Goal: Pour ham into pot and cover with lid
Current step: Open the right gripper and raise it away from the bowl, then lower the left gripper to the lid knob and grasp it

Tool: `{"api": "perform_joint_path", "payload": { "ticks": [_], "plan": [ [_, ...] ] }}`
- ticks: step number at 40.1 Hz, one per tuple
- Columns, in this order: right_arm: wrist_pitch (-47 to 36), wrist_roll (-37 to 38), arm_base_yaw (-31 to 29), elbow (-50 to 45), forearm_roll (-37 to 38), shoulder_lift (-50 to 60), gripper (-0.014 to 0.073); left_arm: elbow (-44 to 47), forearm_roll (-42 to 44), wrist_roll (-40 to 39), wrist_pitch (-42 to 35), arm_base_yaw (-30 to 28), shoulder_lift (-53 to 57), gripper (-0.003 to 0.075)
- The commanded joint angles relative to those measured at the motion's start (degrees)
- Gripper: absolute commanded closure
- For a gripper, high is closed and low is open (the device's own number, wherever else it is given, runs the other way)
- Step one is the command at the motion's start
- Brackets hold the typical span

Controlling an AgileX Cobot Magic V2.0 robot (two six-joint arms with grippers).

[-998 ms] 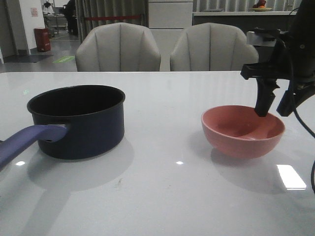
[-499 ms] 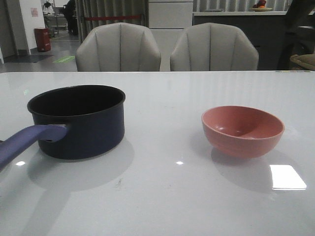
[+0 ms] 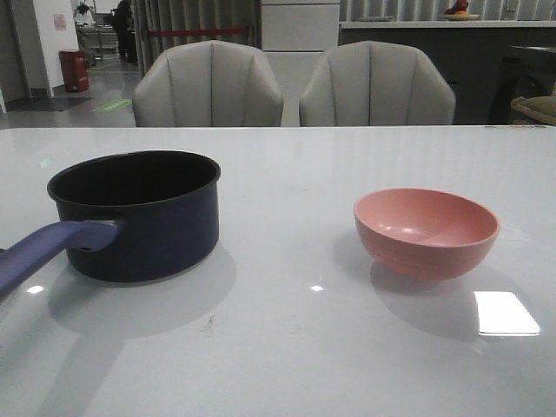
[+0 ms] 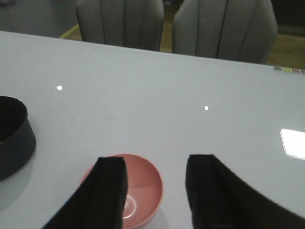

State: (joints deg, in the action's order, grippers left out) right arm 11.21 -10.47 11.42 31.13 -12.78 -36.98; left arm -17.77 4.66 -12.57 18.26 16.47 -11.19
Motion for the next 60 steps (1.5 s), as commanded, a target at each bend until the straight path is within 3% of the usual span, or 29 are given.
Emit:
{"api": "perform_joint_path", "payload": {
  "ticks": [1,14,16,20,28,35,43,60],
  "plan": [
    [-8.43,-0.77,1.32,-4.07,-0.69,5.09,0.0181,-1.33,0.12,-0.23,-4.41,0.49,-0.56,0.0211],
    [-11.65,-0.71,1.68,-12.02,-0.69,11.15,0.0201,-1.12,-0.12,-0.23,-4.31,0.49,-0.56,0.0211],
    [-11.21,-0.71,1.68,-12.08,-0.69,11.15,0.0258,-1.12,-0.12,-0.23,-4.31,0.49,-0.56,0.0211],
    [-11.21,-0.71,1.68,-12.08,-0.69,10.96,0.0475,-1.12,-0.12,-0.23,-4.51,0.49,-0.56,0.0211],
    [-11.21,-0.66,1.68,-12.08,-0.71,10.96,0.0433,-2.11,0.26,-0.23,-2.86,0.49,-0.69,0.0209],
    [-11.21,-0.66,1.68,-12.08,-0.71,10.96,0.0433,-11.30,2.60,-0.23,4.28,0.49,-5.09,0.0192],
    [-11.21,-0.66,1.68,-12.08,-0.71,10.96,0.0433,-21.19,7.16,-7.07,12.17,0.49,-16.70,0.0130],
    [-11.21,-0.66,1.68,-12.08,-0.71,10.96,0.0433,-28.00,6.52,-11.40,17.21,-1.82,-41.92,0.0132]
  ]
}}
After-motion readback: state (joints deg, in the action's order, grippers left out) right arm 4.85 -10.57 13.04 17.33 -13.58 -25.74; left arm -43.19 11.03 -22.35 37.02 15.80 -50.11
